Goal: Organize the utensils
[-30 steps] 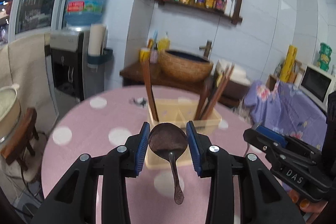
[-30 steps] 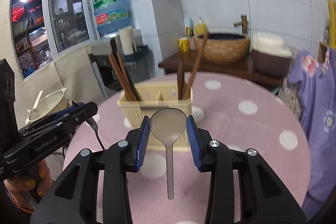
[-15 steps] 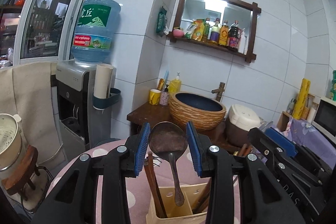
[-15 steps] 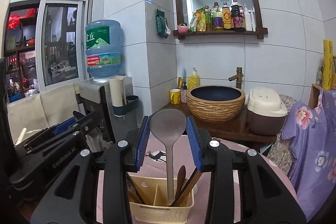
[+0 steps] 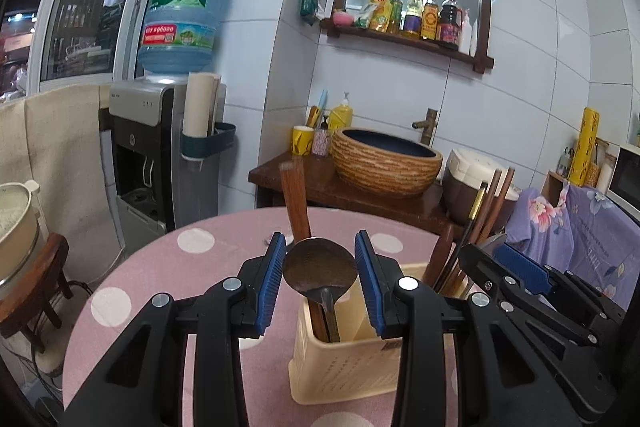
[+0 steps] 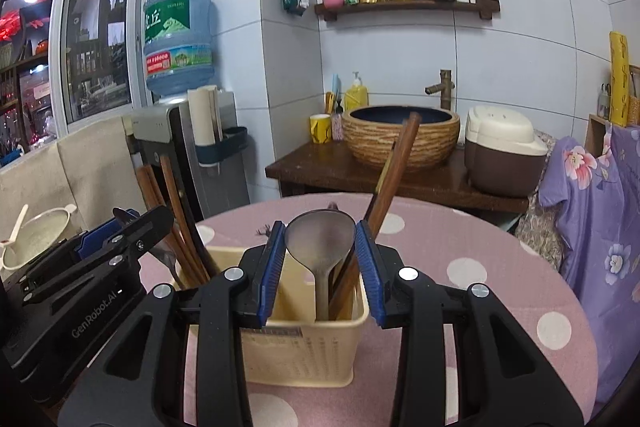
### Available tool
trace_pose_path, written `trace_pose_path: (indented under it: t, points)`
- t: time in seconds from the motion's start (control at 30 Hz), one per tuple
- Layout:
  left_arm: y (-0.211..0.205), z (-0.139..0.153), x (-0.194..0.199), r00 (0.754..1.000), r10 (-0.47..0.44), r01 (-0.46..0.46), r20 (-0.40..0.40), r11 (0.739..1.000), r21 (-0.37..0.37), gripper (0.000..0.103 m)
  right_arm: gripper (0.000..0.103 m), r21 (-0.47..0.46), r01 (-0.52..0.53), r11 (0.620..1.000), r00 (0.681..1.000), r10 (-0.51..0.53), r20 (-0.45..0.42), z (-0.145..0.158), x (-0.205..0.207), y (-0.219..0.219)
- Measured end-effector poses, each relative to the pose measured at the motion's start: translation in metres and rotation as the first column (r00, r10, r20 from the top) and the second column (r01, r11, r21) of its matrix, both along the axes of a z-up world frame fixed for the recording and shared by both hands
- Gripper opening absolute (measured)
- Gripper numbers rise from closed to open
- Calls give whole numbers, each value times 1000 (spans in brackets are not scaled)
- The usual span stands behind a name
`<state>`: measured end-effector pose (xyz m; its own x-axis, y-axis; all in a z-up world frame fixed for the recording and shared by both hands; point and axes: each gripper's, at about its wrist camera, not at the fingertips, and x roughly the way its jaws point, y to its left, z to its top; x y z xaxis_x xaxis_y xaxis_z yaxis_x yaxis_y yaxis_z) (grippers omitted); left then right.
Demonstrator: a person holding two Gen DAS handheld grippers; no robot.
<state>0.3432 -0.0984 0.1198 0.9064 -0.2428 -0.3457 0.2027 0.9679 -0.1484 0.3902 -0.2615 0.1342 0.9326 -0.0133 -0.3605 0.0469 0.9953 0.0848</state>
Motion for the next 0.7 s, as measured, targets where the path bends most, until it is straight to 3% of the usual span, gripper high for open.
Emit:
trace_pose_path:
  t: [0.17, 0.4, 0.5, 0.7]
  points:
    - [-1, -10, -4, 1000, -5, 5, 17, 1000, 26, 36, 37, -4, 8, 1000, 1000, -8, -22, -17, -2, -1]
    - [-1, -9, -7, 1000, -13, 13, 12, 1000, 21, 39, 38, 2, 9, 1000, 1000, -9, -13, -19, -8, -1]
    - [4, -6, -13, 1000, -14, 14, 18, 1000, 14, 51, 42, 2, 12, 1000, 1000, -12, -1, -18, -14, -2]
    - [28, 0, -45, 997, 30, -29, 75, 999, -14, 84, 61, 44, 33, 998, 999, -34, 32, -11, -47, -16]
